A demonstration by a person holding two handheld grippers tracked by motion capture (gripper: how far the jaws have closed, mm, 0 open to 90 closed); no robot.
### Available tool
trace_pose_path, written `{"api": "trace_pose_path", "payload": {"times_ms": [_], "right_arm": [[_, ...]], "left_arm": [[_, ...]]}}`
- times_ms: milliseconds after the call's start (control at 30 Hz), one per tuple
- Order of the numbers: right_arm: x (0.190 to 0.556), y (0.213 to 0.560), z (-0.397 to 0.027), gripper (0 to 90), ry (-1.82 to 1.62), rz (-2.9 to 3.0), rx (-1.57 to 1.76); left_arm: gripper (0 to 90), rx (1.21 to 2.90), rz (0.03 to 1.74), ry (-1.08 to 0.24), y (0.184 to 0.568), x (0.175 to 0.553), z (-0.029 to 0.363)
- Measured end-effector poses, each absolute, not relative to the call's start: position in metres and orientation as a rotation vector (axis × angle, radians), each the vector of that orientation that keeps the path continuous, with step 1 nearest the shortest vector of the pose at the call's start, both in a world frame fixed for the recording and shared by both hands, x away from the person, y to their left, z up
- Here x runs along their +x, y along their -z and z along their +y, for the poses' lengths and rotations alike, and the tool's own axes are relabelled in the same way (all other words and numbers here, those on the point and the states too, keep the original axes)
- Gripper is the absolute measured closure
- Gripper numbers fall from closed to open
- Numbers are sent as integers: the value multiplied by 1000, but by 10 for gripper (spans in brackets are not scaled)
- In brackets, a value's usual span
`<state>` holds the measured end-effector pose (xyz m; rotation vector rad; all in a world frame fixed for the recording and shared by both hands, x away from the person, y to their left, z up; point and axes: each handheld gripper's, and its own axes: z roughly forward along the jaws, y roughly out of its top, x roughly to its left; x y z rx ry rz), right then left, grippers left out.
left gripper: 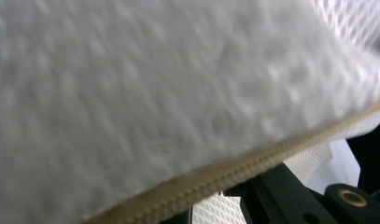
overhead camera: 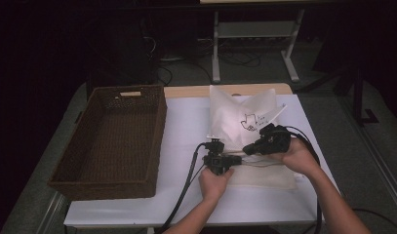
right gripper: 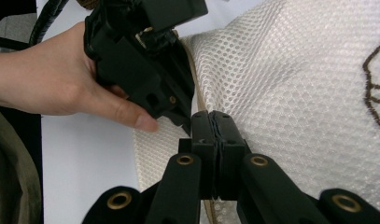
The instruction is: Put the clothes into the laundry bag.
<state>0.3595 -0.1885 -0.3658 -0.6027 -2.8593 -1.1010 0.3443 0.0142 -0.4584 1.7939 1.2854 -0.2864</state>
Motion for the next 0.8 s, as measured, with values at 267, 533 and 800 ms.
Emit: {"api": "trace_pose_path", "payload": {"times_ms": [267,533,800], "right_arm": [[360,373,-189,862,1099,-2859,-624],[347,358,-201,779,1230,-2850,-581],[318,365,-206,700,1259,-2855,-461]], "left_arm": [[748,1789,1258,320,450,335,13],[735,1759,1283,321,445,342,23],[725,1739,1295,339,447,345,23]]}}
